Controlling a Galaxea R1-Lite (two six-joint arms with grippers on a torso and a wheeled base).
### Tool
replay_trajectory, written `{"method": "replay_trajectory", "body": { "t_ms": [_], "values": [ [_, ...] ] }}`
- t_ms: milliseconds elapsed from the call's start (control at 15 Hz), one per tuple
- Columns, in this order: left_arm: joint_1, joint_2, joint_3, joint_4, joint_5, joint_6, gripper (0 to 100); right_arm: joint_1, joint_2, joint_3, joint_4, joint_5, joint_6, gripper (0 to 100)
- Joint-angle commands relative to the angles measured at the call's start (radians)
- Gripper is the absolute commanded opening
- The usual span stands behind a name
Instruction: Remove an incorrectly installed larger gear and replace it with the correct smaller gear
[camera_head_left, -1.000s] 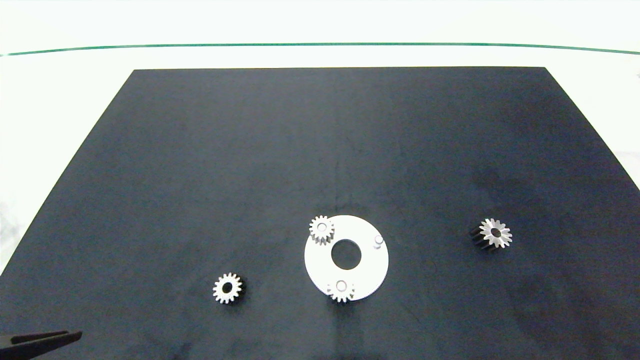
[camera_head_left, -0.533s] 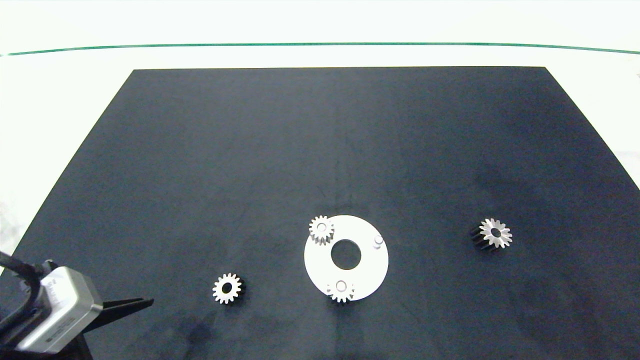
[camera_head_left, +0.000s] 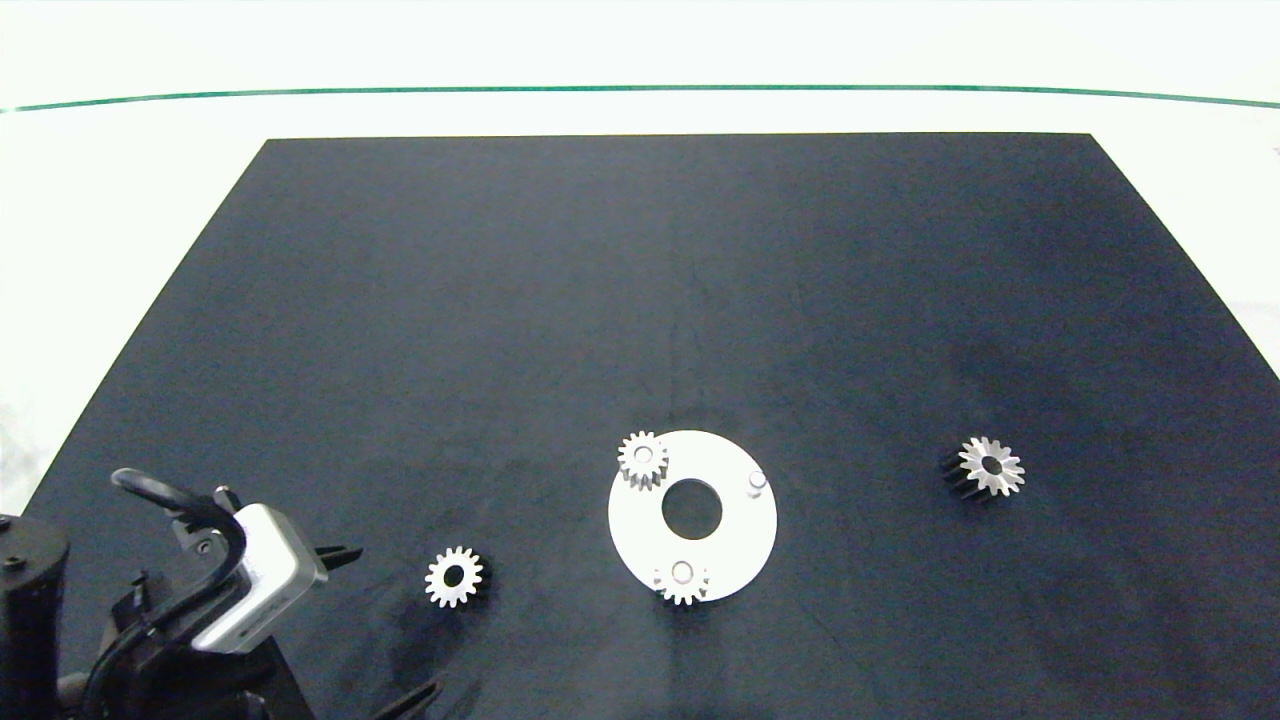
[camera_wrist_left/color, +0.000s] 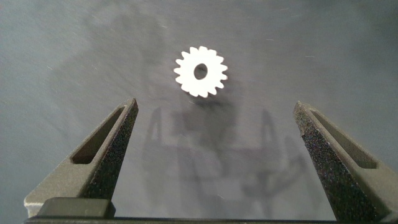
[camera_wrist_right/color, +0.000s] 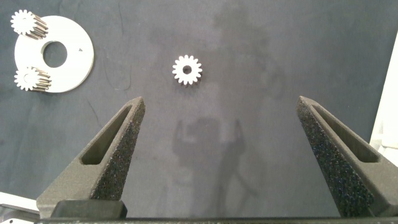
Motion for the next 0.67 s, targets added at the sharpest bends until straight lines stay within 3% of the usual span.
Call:
{"method": "replay_trajectory", "body": {
  "t_ms": [67,200,467,600,667],
  "values": [
    [-0.001,0.083,0.003,-0.032,0.016,0.056,100,-0.001,-0.004,0.003,0.004,0.008,0.001,100],
    [-0.002,0.115,0.003,-0.057,0.016,0.064,100,0.000,-0.005,0.003,0.004,0.008,0.016,100],
    [-0.004,0.160,0.001,-0.103,0.037,0.066,100,0.000,-0.013,0.003,0.004,0.009,0.016,100],
    [-0.008,0.183,0.001,-0.120,0.077,0.081,100,0.000,-0.013,0.008,0.004,0.009,0.018,100],
    [-0.011,0.194,-0.002,-0.121,0.082,0.081,100,0.000,-0.013,0.011,0.004,0.009,0.016,100]
  ]
}}
